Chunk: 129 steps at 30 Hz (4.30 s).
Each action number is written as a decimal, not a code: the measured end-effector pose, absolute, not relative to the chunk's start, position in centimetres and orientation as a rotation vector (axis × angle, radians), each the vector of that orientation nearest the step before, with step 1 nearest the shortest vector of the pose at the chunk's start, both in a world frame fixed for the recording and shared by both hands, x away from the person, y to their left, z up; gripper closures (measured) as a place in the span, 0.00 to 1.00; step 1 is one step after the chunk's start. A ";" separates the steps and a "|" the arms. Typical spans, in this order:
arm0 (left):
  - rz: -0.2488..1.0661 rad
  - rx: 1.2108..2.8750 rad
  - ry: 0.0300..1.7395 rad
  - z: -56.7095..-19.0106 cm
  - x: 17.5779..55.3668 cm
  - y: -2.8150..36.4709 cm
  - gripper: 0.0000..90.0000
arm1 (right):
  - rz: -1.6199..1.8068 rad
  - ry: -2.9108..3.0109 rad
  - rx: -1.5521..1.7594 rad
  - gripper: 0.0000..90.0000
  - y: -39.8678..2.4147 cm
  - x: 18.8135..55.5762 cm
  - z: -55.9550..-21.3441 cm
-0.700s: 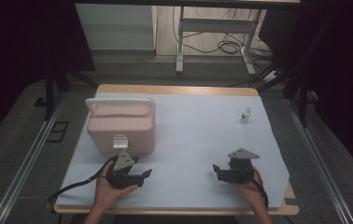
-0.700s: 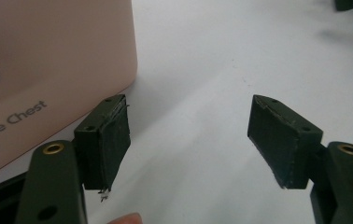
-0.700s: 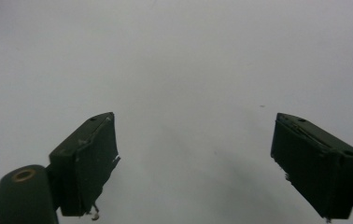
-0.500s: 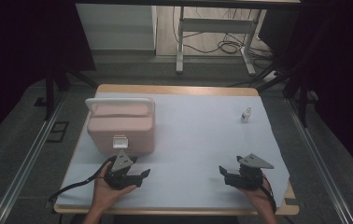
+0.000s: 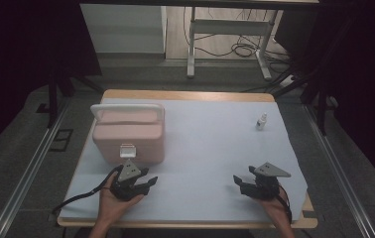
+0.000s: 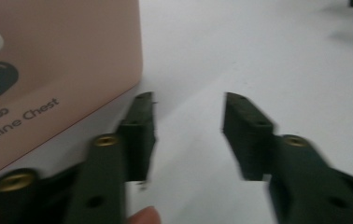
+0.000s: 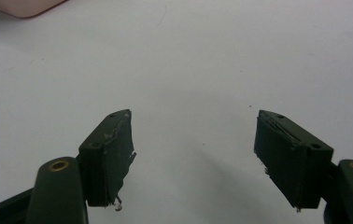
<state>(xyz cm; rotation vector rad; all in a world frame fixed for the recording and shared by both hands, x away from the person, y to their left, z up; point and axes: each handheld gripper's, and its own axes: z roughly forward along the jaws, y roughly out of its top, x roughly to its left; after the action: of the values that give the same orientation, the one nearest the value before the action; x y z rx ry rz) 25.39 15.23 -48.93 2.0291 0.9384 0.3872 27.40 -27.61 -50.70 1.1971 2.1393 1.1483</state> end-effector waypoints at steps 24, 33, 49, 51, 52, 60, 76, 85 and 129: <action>0.408 1.941 0.950 -45.0 23.0 22.1 1.00 | 1.094 2.196 1.124 0.35 -26.8 27.4 -50.9; 0.449 1.896 1.016 -44.1 23.1 26.2 1.00 | 1.085 2.208 1.116 0.35 -26.6 27.4 -50.9; 0.509 1.864 1.133 -42.9 25.8 32.1 1.00 | 1.094 2.209 1.104 0.36 -26.7 27.5 -50.8; 0.510 1.865 1.141 -42.9 26.3 32.4 1.00 | 1.092 2.210 1.106 0.36 -26.6 27.5 -50.8; 0.509 1.867 1.144 -42.9 26.5 32.5 1.00 | 1.091 2.210 1.105 0.36 -26.6 27.5 -50.9; 0.501 1.881 1.159 -42.6 28.6 32.9 1.00 | 1.079 2.217 1.098 0.36 -26.5 27.6 -50.9; 0.464 1.920 1.214 -44.1 34.1 33.7 1.00 | 1.068 2.228 1.083 0.36 -26.1 27.7 -51.1; 0.422 1.950 1.197 -45.6 37.2 33.1 1.00 | 1.071 2.237 1.069 0.36 -26.0 27.7 -51.2; 0.301 2.001 1.104 -46.8 39.8 29.4 1.00 | 1.089 2.214 1.076 0.36 -26.6 27.7 -50.9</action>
<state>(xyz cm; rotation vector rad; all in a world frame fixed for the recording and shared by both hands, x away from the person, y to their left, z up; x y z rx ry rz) 39.81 29.40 -46.76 2.0007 1.1042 0.3013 27.69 -26.63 -50.93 1.0755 2.2140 1.0891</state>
